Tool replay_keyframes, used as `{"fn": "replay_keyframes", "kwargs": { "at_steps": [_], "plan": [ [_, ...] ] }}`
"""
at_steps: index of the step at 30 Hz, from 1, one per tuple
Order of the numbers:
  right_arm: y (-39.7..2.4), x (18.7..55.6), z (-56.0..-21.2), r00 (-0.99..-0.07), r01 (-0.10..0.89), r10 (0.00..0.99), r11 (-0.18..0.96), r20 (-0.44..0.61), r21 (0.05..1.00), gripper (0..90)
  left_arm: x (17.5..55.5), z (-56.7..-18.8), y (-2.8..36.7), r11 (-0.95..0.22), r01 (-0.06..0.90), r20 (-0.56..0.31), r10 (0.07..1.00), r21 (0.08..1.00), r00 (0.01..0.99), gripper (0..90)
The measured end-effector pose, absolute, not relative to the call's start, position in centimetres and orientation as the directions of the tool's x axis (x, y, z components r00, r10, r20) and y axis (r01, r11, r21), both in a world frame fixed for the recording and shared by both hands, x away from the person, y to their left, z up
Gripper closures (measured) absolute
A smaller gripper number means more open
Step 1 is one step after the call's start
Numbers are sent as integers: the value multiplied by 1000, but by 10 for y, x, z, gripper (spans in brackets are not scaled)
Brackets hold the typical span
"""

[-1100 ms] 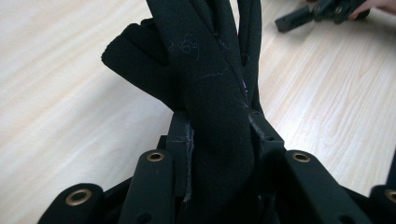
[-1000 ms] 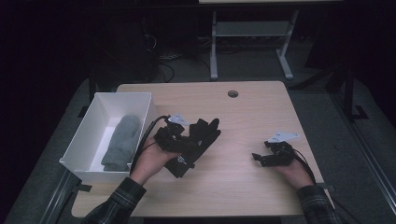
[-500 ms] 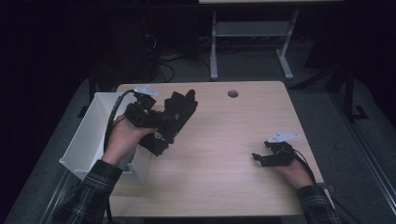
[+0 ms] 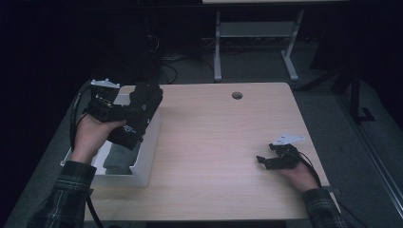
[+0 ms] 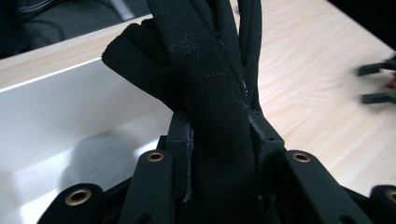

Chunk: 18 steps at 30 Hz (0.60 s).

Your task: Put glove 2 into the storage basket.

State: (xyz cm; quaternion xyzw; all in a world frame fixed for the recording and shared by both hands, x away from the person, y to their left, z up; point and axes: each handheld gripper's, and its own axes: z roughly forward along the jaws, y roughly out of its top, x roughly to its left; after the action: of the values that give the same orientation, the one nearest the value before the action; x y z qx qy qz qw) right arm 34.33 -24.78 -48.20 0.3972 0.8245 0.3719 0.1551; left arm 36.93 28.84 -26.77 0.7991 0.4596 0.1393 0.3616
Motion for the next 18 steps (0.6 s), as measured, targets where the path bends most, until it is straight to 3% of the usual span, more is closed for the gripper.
{"fn": "replay_keyframes", "kwargs": {
  "at_steps": [18],
  "plan": [
    [-247, 343, -482, -632, 545, 774, 404, 43, 734, 227, 390, -341, 332, -233, 793, -134, 921, 562, 366, 655]
  ]
}}
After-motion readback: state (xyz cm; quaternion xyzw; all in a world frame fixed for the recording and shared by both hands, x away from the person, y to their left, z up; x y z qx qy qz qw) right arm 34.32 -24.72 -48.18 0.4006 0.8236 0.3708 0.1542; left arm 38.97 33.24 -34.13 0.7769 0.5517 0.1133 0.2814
